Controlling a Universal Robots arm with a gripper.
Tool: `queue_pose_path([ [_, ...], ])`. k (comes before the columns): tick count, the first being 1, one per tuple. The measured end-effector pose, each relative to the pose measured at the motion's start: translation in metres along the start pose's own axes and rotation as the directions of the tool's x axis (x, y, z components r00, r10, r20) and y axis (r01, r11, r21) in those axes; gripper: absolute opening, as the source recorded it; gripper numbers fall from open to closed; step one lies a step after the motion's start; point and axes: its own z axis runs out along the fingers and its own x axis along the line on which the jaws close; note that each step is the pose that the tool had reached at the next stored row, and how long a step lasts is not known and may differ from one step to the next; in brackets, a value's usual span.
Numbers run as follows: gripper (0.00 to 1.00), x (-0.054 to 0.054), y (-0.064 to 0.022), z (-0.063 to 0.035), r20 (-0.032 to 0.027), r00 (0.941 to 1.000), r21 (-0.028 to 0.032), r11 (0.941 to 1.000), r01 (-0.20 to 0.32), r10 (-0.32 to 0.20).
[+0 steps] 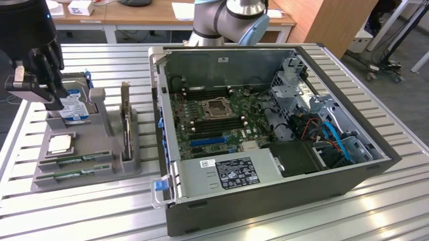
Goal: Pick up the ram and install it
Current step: 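Pick up the ram and move it above insertion slot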
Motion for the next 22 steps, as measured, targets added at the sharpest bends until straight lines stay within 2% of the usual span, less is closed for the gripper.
queue_pose_path([
  [8, 0.36, 0.003, 0.0002, 0.0005, 0.0001, 1.0000, 0.0001, 1.0000, 0.000, 0.000],
  [22, 0.36, 0.003, -0.0006, 0.0218, 0.0001, 1.0000, 0.0001, 1.0000, 0.000, 0.000],
])
